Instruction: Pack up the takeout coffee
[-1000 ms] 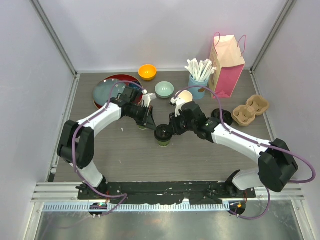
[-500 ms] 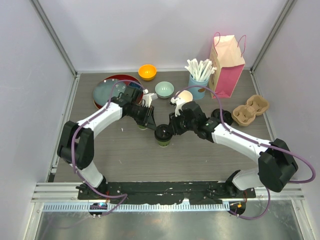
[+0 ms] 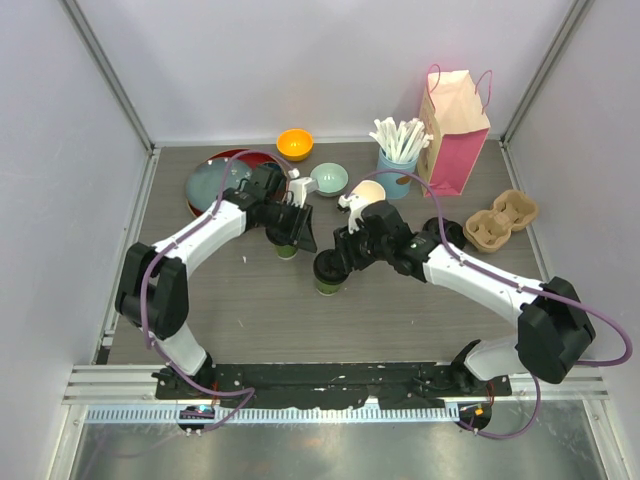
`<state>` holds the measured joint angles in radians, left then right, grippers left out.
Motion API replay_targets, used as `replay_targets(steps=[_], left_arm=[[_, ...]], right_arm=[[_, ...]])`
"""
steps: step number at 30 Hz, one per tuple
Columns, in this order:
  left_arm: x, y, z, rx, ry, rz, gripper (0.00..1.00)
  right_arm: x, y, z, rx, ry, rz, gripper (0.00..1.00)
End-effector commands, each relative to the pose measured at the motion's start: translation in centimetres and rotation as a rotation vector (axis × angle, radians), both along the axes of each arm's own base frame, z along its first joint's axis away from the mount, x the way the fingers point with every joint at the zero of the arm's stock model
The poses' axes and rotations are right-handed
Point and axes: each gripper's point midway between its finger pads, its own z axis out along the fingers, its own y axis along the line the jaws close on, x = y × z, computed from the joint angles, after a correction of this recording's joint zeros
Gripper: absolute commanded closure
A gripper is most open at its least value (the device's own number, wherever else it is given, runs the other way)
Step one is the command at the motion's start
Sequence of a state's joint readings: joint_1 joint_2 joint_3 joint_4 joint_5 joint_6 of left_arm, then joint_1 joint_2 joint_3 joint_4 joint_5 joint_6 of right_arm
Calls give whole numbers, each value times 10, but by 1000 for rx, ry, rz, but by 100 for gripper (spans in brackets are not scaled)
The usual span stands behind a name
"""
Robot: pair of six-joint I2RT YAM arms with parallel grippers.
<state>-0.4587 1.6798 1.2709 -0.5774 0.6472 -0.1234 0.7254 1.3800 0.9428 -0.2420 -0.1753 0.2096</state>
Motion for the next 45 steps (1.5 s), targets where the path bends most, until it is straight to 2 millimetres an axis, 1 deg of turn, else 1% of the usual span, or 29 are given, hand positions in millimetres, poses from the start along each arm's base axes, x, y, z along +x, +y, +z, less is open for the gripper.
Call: replay_targets(steps=[1,3,6,7,8,9,10,12,13,15,16,17,18,19,20,21,23,24,25,26,27,28,29,30,31,33,35,39,45], left_arm=[[13,-9,29,-46,-90,-11,72],[14,-8,31,-43,-95,-7,72],[15,-9,36,-48,-112,-10,72],[16,-9,36,-48,-112,-6,72],[16,-9,37,-46,-116,-8,72],[17,-8,38,-43,-115,-6,72],[16,-8,38,-39,-118,-8,72],[18,-6,43,-37,-132,-4,71],[18,-5,44,-37,-136,-5,71],[17,-3,54,-41,-148,-10,69],[18,-1,58,-43,-150,-8,69],[20,-1,68,-52,-171,-13,68],[20,4,72,-51,-163,-7,65],[20,6,80,-64,-171,-8,63],[23,9,90,-72,-191,-7,61],[26,18,92,-68,-183,16,55],[30,29,103,-79,-203,39,49],[37,44,105,-73,-209,77,44],[41,52,107,-70,-215,100,41],[44,61,108,-65,-223,128,39],[52,77,109,-61,-223,176,36],[53,85,108,-57,-219,196,34],[55,92,107,-52,-217,213,33],[58,104,107,-42,-223,238,28],[58,109,103,-34,-218,249,26],[61,122,102,-22,-226,283,25],[62,129,99,-20,-223,298,25],[61,136,100,-41,-214,309,25],[61,134,102,-79,-191,300,25]], right_arm=[[2,-3,14,-25,-30,0,48],[5,-2,20,-27,-57,13,46],[11,0,37,-24,-110,35,43],[12,5,47,-10,-130,53,43],[13,6,50,-8,-137,65,43],[12,7,51,-20,-145,89,43],[13,11,60,-14,-158,108,42],[11,11,61,-31,-160,140,42],[10,14,69,-30,-193,189,42],[-2,17,78,-26,-220,295,42],[-6,19,83,-44,-289,401,42],[-24,26,88,6,-302,527,42],[-32,26,90,9,-330,594,39],[-40,27,88,6,-362,667,37],[-41,28,87,-16,-429,739,36],[-41,29,84,-33,-450,770,34],[-40,33,74,-73,-482,841,34],[-38,33,68,-96,-481,854,34],[-33,36,62,-117,-477,865,34],[-35,41,58,-138,-476,886,36],[-33,40,52,-174,-467,897,42],[-31,44,55,-189,-475,908,43],[-33,48,45,-212,-450,930,43],[-33,48,42,-232,-445,936,43],[-29,48,39,-256,-448,933,42],[-28,49,31,-277,-439,943,41],[-26,49,28,-291,-435,944,42],[-31,48,24,-299,-417,956,44],[-28,43,10,-348,-387,937,51]])
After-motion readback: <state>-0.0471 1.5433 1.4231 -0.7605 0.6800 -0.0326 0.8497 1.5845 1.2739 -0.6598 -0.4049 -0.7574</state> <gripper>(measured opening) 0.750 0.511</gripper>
